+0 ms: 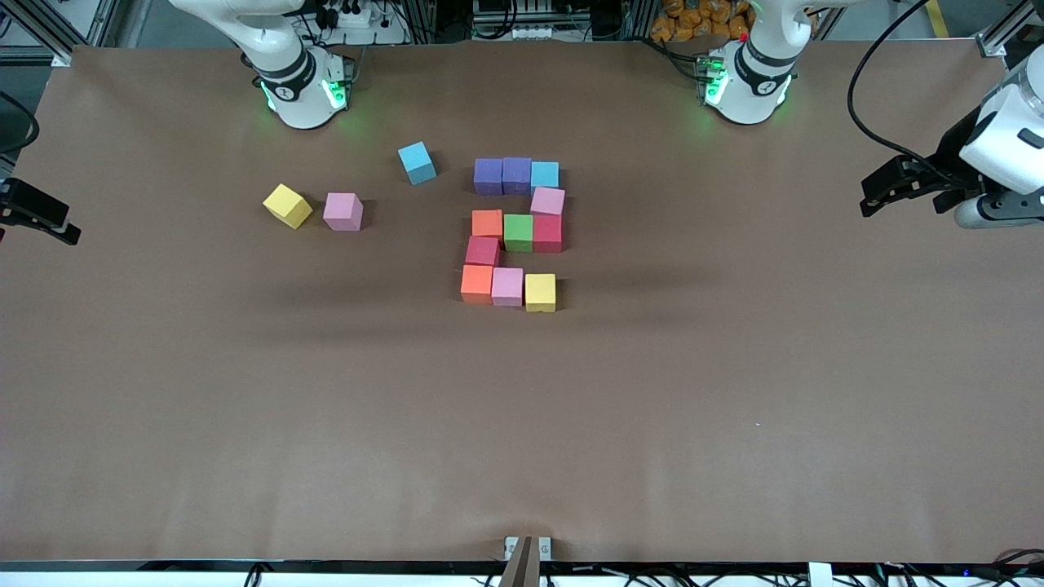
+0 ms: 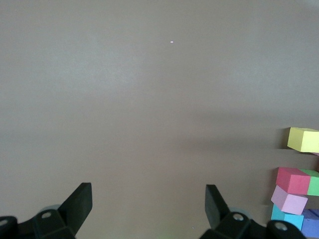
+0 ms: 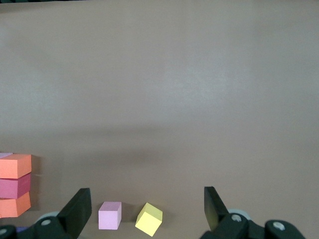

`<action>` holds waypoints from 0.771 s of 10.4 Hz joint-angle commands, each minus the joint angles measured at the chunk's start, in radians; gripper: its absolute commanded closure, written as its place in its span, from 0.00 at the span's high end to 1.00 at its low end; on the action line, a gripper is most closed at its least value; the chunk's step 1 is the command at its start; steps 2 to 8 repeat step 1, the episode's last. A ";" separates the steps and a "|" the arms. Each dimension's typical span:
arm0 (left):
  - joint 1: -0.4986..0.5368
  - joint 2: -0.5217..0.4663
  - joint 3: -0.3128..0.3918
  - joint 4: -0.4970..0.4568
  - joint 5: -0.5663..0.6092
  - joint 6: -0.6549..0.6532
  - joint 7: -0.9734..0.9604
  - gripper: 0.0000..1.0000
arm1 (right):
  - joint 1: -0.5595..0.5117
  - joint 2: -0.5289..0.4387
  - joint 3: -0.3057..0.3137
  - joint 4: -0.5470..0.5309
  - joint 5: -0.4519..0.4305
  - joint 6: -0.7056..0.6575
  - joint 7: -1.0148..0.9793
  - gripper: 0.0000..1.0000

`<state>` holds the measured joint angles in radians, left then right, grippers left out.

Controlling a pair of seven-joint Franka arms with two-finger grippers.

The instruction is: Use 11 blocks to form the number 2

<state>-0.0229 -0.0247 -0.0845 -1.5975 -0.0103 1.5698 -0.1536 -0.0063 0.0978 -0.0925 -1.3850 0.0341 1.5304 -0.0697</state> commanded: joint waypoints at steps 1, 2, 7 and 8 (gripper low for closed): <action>0.015 0.008 -0.015 0.027 0.020 -0.027 0.019 1.00 | -0.009 -0.006 0.002 0.001 -0.011 -0.009 0.008 1.00; 0.015 0.008 -0.015 0.027 0.020 -0.027 0.019 1.00 | -0.009 -0.006 0.002 0.001 -0.011 -0.009 0.008 1.00; 0.015 0.008 -0.015 0.027 0.020 -0.027 0.019 1.00 | -0.009 -0.006 0.002 0.001 -0.011 -0.009 0.008 1.00; 0.015 0.008 -0.015 0.027 0.020 -0.027 0.019 1.00 | -0.009 -0.006 0.002 0.001 -0.011 -0.009 0.008 1.00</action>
